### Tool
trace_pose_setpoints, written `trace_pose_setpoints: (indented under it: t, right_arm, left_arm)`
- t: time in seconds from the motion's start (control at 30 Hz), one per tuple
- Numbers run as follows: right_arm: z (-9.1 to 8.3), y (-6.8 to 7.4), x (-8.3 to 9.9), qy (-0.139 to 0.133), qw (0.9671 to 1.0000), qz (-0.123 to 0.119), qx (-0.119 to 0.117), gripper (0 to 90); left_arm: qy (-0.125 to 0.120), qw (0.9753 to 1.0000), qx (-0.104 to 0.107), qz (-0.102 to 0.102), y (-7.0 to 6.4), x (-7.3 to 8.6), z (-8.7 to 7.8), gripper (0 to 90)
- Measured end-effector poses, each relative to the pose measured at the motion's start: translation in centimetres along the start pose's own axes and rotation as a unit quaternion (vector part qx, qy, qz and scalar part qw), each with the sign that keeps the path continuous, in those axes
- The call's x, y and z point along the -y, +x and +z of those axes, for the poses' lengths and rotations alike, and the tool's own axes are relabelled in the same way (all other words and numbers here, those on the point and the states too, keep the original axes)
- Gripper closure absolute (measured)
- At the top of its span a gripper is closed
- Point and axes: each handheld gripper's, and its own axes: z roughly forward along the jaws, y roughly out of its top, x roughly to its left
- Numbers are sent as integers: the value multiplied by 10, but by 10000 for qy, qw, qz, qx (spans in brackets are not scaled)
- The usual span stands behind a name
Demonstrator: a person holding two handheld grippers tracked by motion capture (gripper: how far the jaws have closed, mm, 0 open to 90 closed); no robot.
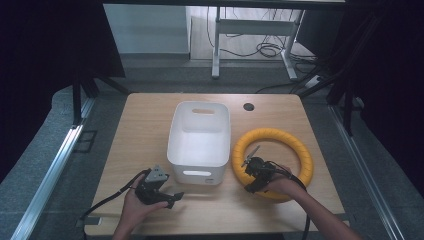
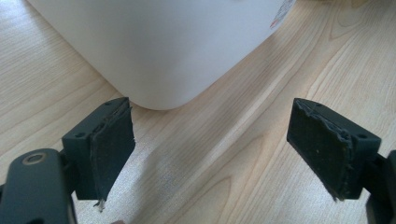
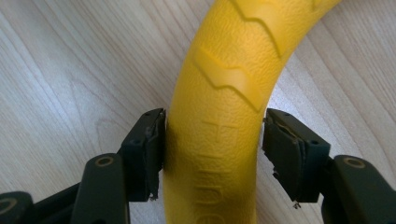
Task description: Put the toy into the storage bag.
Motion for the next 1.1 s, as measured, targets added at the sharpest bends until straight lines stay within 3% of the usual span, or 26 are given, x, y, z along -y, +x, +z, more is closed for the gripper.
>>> trace_pose_setpoints:
  t: [0.33, 0.5, 0.57, 0.7, 0.87, 1.1]
  right_arm:
    - [5, 1, -4, 301, 9995, -49, -44, 453]
    - [5, 1, -6, 356, 9993, -71, -61, 476]
    - [4, -1, -6, 329, 9993, -11, -170, 482]
    - [1, -9, -2, 139, 9985, 162, -508, 487]
    - [-9, -16, 0, -140, 9974, 262, -663, 487]
    - [-33, -31, 6, -758, 9901, 545, -1052, 490]
  left_arm:
    - [33, 10000, 2, 16, 0, 0, 1, 151]
    - [43, 10000, 7, 7, 0, 0, 2, 152]
    - [33, 10000, 9, 7, 0, 0, 1, 152]
    - [27, 10000, -1, 16, 0, 0, 1, 152]
    - [26, 10000, 0, 15, 0, 0, 1, 152]
    - [3, 10000, 24, 3, 0, 0, 1, 152]
